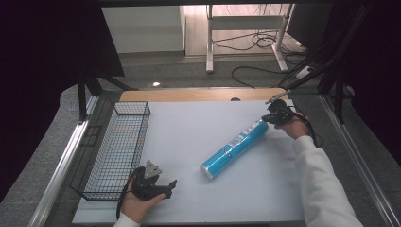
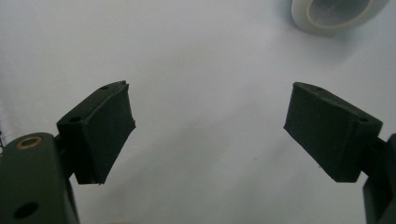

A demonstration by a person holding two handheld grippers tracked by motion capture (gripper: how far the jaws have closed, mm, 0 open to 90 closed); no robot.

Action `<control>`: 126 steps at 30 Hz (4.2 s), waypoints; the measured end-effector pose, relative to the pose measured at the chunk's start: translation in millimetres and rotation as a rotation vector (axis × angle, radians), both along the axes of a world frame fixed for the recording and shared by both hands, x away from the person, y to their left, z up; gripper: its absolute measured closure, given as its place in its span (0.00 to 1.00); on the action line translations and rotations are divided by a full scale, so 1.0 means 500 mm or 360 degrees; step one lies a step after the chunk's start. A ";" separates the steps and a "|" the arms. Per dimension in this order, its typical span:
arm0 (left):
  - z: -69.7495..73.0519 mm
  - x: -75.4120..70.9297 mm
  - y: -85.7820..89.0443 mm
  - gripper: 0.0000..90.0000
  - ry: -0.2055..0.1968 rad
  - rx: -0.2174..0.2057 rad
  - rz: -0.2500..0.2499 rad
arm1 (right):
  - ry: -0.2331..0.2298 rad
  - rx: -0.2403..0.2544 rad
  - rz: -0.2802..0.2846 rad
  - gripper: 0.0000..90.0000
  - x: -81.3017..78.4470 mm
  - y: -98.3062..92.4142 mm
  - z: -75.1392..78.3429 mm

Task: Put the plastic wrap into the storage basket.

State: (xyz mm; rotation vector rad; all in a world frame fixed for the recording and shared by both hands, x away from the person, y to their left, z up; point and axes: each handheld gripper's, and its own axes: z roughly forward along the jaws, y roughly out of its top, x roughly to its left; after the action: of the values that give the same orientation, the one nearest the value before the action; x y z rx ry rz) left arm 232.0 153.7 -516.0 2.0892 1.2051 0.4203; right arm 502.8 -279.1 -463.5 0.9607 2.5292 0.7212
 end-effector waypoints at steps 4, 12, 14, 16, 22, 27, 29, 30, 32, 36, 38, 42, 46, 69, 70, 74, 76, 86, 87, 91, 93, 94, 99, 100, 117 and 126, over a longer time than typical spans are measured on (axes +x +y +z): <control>0.000 0.000 0.000 0.17 0.0003 0.0014 -0.0014 | -0.0004 0.0006 0.0043 1.00 -0.017 0.026 -0.002; -0.001 0.000 -0.002 0.17 0.0003 0.0016 -0.0017 | 0.0029 -0.0003 0.0060 1.00 -0.025 0.031 0.000; -0.002 0.000 -0.005 0.17 0.0002 0.0015 -0.0015 | 0.0034 -0.0001 0.0051 1.00 -0.026 0.030 0.001; -0.002 0.000 -0.005 0.17 0.0002 0.0026 -0.0023 | 0.0009 0.0011 0.0027 1.00 -0.029 0.024 0.006; -0.002 0.001 -0.006 0.17 0.0005 0.0028 -0.0027 | -0.0039 0.0125 -0.0071 1.00 -0.054 -0.022 0.035; -0.005 0.002 -0.009 0.16 0.0012 0.0029 -0.0031 | -0.0117 0.0158 -0.0080 1.00 -0.108 -0.045 0.055; -0.006 0.002 -0.013 0.16 0.0017 0.0038 -0.0037 | -0.0135 0.0216 -0.0056 1.00 -0.161 -0.055 0.067; -0.006 0.002 -0.013 0.16 0.0015 0.0041 -0.0039 | -0.0136 0.0250 -0.0063 1.00 -0.180 -0.059 0.069; -0.005 0.002 -0.014 0.16 0.0015 0.0049 -0.0046 | -0.0120 0.0331 -0.0080 1.00 -0.219 -0.065 0.070; -0.006 0.001 -0.016 0.16 0.0015 0.0047 -0.0047 | -0.0102 0.0375 -0.0101 0.99 -0.294 -0.078 0.063; -0.006 0.000 -0.016 0.16 0.0012 0.0048 -0.0048 | -0.0104 0.0415 -0.0103 0.99 -0.328 -0.091 0.059; -0.005 0.000 -0.019 0.16 0.0010 0.0054 -0.0053 | -0.0093 0.0433 -0.0126 0.99 -0.379 -0.115 0.050; -0.006 0.000 -0.020 0.16 0.0011 0.0056 -0.0053 | -0.0156 0.0367 -0.0172 0.99 -0.393 -0.135 0.046; -0.005 0.001 -0.021 0.14 0.0017 0.0059 -0.0058 | -0.0002 0.0419 -0.0121 0.80 -0.503 -0.088 0.016; -0.005 0.001 -0.021 0.14 0.0017 0.0059 -0.0059 | -0.0012 0.0396 -0.0116 0.71 -0.504 -0.078 0.011; -0.005 0.002 -0.021 0.13 0.0021 0.0062 -0.0058 | -0.0040 0.0344 -0.0107 0.44 -0.497 -0.047 -0.011; -0.005 0.001 -0.021 0.12 0.0022 0.0063 -0.0058 | -0.0031 0.0340 -0.0082 0.38 -0.491 -0.039 -0.020; 0.006 -0.004 -0.027 0.09 0.0024 0.0035 -0.0069 | -0.0052 0.0363 -0.0069 0.29 -0.481 -0.034 -0.041; 0.011 -0.005 -0.029 0.09 0.0028 0.0036 -0.0076 | -0.0054 0.0364 -0.0066 0.29 -0.481 -0.035 -0.042; 0.035 -0.007 -0.042 0.07 0.0053 0.0016 -0.0122 | -0.0060 0.0377 -0.0079 0.28 -0.482 -0.039 -0.040; 0.047 -0.005 -0.052 0.07 0.0050 0.0027 -0.0146 | -0.0072 0.0397 -0.0090 0.28 -0.483 -0.041 -0.038; 0.052 -0.001 -0.059 0.07 0.0048 0.0036 -0.0155 | -0.0080 0.0399 -0.0088 0.28 -0.485 -0.042 -0.037; 0.079 0.034 -0.093 0.07 0.0067 0.0050 -0.0198 | -0.0078 0.0424 -0.0098 0.28 -0.487 -0.049 -0.036; 0.083 0.041 -0.098 0.08 0.0080 0.0060 -0.0207 | -0.0075 0.0423 -0.0103 0.28 -0.487 -0.050 -0.036; 0.124 0.194 -0.210 0.18 0.0148 0.0013 -0.0289 | -0.0072 0.0378 -0.0131 0.25 -0.481 -0.052 -0.045; 0.116 0.261 -0.288 0.20 0.0253 0.0124 -0.0371 | -0.0064 0.0369 -0.0132 0.25 -0.480 -0.051 -0.049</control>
State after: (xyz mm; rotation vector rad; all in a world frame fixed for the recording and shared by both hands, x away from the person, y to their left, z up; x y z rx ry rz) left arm 362.5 9.5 -457.9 2.3342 1.0300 0.1992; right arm 262.9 -304.7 -488.1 1.1069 2.3927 1.0138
